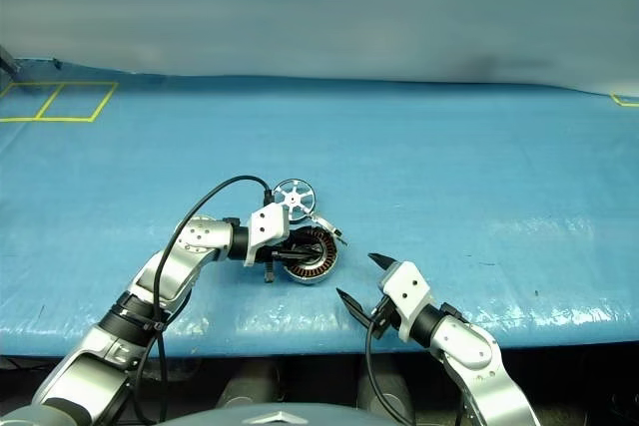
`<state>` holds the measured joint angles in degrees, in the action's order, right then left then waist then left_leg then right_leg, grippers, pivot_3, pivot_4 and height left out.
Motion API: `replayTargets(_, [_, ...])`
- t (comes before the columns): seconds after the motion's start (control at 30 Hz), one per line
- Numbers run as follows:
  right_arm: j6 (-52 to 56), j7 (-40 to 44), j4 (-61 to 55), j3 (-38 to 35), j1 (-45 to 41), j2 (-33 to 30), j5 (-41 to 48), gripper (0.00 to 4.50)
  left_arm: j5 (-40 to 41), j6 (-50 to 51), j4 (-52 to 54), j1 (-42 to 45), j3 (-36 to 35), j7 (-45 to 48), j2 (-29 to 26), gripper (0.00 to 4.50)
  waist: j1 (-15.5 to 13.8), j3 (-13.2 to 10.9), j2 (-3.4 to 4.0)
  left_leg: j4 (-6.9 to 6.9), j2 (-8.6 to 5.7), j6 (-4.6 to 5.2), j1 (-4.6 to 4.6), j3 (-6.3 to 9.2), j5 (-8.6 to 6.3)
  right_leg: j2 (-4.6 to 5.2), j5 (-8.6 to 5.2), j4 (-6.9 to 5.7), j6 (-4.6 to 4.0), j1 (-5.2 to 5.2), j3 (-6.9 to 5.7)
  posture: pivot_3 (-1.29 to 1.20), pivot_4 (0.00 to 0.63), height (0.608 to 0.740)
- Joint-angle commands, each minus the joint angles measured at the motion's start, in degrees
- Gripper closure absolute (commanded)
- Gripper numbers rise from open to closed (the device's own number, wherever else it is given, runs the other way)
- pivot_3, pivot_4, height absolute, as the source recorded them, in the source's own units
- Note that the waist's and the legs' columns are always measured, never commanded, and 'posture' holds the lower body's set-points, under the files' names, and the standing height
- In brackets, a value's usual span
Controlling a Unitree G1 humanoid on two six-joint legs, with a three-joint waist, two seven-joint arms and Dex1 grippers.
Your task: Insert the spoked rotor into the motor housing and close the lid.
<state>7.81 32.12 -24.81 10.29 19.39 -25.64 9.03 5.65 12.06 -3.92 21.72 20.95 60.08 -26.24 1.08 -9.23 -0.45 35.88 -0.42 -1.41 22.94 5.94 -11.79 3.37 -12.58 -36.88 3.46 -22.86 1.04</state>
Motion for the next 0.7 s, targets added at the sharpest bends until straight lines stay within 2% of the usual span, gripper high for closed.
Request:
replayTargets(0.03, [-0.8, -0.1, -1.7, -0.7, 0.1, -0.1, -0.1, 0.00, 0.4, -0.6, 0.3, 1.0, -0.5, -0.1, 0.9, 3.83, 0.0, 0.0, 0.00, 0.00, 0.00, 0.00, 0.00, 0.00, 0.00, 0.00, 0.00, 0.00, 0.00, 0.00, 0.00, 0.00, 0.150, 0.740])
replayTargets(0.67, [-0.4, 0.0, -1.6, -0.8, -0.2, -0.1, -0.4, 0.00, 0.0, 0.0, 0.5, 1.0, -0.3, 1.2, 0.8, 3.83, 0.0, 0.0, 0.00, 0.00, 0.00, 0.00, 0.00, 0.00, 0.00, 0.00, 0.00, 0.00, 0.00, 0.00, 0.00, 0.00, 0.150, 0.740])
replayTargets(0.7, [-0.4, 0.0, -1.6, -0.8, -0.3, -0.1, -0.4, 0.00, 0.0, 0.0, 0.5, 1.0, -0.4, 1.3, 0.8, 3.48, 0.0, 0.0, 0.00, 0.00, 0.00, 0.00, 0.00, 0.00, 0.00, 0.00, 0.00, 0.00, 0.00, 0.00, 0.00, 0.00, 0.150, 0.740])
